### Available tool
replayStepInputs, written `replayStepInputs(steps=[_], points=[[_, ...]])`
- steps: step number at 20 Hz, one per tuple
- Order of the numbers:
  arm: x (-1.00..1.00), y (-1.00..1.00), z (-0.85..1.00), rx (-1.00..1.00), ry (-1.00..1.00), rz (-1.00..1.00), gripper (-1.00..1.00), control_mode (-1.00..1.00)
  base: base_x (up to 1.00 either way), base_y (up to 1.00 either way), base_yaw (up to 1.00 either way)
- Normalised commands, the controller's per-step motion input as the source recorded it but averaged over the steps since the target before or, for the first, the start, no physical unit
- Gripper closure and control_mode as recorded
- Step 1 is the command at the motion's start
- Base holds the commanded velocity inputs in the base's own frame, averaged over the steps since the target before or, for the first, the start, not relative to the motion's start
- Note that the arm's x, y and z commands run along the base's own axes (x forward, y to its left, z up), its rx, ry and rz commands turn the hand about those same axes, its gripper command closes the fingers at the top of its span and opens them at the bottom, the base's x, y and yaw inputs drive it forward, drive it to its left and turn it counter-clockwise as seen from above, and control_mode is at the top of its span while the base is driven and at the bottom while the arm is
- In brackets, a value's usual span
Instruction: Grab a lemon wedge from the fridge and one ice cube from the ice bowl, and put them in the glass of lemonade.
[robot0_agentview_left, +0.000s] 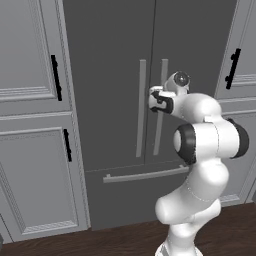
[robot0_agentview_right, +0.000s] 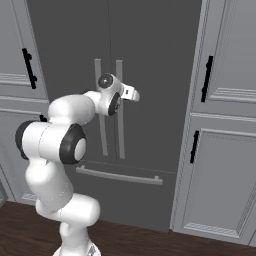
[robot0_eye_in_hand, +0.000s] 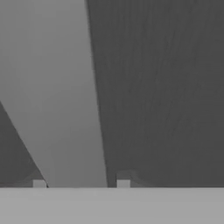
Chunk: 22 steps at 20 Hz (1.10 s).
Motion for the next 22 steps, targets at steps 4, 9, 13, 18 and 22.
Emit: replayStepInputs(steps=[4, 9, 13, 18, 22], points=[[-0.57, -0.85, 0.01, 0.00, -0.03, -0.08, 1.00, -1.00, 0.00, 0.00, 0.00], [-0.92, -0.99, 0.18, 0.00, 0.00, -0.13, 1.00, -1.00, 0.00, 0.00, 0.00], [-0.96, -1.00, 0.14, 0.01, 0.00, -0.14, 1.00, -1.00, 0.00, 0.00, 0.00], [-0.84, -1.00, 0.24, 0.07, 0.00, -0.20, 1.00, -1.00, 0.00, 0.00, 0.00], [-0.70, -1.00, 0.15, 0.11, 0.00, -0.27, 1.00, -1.00, 0.00, 0.00, 0.00]])
